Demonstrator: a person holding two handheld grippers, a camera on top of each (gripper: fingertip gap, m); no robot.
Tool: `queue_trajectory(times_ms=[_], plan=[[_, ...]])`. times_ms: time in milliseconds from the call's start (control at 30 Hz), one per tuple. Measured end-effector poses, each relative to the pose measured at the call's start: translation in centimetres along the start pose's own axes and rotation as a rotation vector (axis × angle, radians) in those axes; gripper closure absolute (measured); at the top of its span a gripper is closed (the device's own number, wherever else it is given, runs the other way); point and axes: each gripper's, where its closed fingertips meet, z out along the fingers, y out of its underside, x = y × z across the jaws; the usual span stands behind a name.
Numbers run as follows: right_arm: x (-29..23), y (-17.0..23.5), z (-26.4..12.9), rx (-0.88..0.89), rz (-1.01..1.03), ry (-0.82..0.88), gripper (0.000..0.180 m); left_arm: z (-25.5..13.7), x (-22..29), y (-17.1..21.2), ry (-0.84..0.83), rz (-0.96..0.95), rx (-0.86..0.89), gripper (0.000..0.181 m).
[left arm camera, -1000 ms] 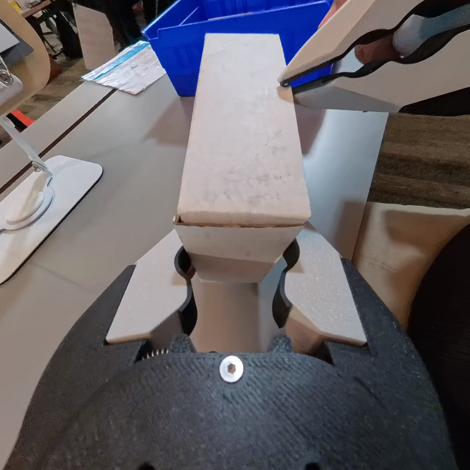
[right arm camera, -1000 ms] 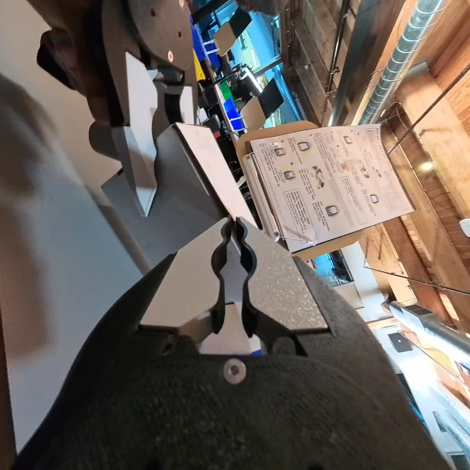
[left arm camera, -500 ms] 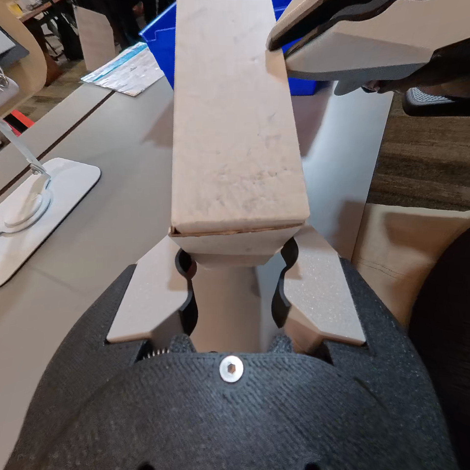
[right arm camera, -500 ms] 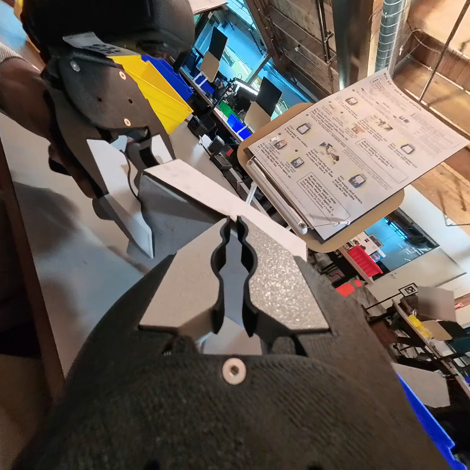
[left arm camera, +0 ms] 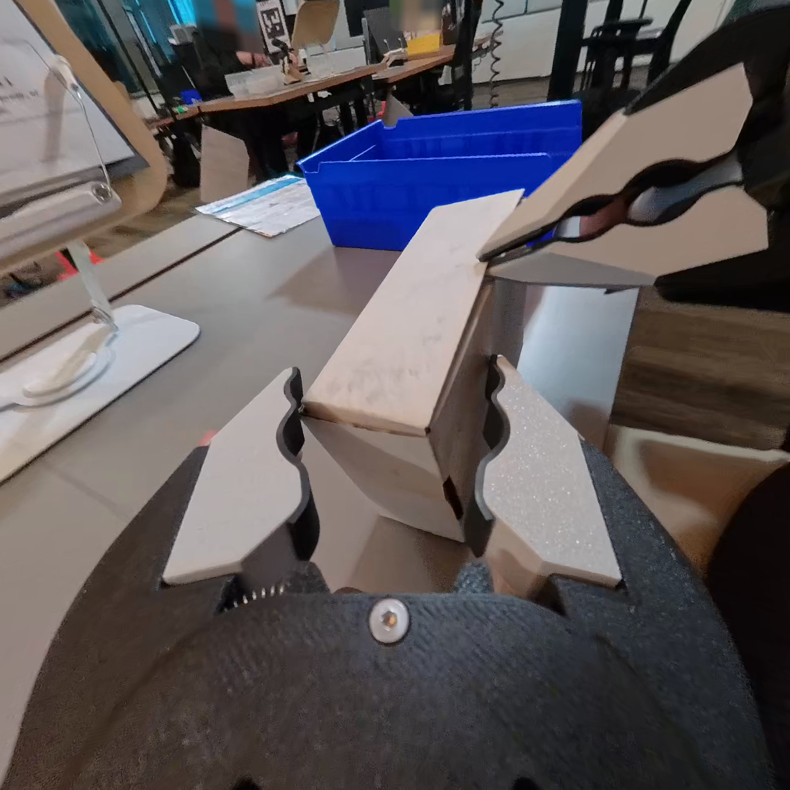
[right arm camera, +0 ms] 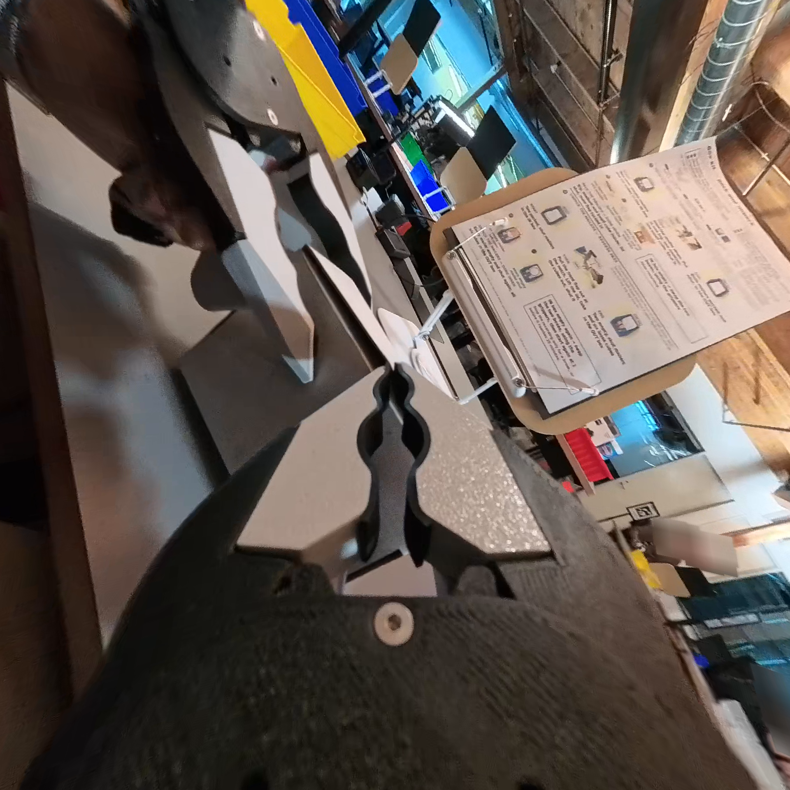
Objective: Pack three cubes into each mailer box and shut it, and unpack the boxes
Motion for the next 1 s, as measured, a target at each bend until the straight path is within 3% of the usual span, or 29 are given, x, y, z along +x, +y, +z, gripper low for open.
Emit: queue_trajectory(times_ms=[300, 367, 433, 567, 733, 833, 1000], plan=[[0.4, -0.7, -0.3, 0.078, 0.108, -0.015, 0.180, 0.0, -0.7, 0.4, 0.059, -0.179, 0.024, 0.080], [0.4, -0.9, -0.4, 0.096, 0.123, -0.019, 0.180, 0.0, -0.1, 0.4, 0.103, -0.201, 0.027, 0.084], [0.3, -1.0, -0.4, 0.106, 0.128, -0.030, 0.180, -0.1, 0.9, 0.4, 0.165, -0.194, 0.032, 0.101], [0.3, -1.1, -0.6, 0.124, 0.143, -0.034, 0.180, -0.1, 1.2, 0.4, 0.189, -0.191, 0.017, 0.103], [0.3, -0.1, -0.1, 0.083, 0.155, -0.016, 0.179, -0.1, 0.5, 0.6, 0.129, -0.143, -0.054, 0.104], [0.8, 0.4, -0.1, 0.052, 0.108, 0.035, 0.166, -0.1, 0.0, 0.6, 0.066, -0.071, -0.081, 0.104], [0.8, 0.6, -0.3, 0.020, 0.019, 0.052, 0.170, 0.1, 0.0, 0.4, 0.019, -0.050, -0.098, 0.104]])
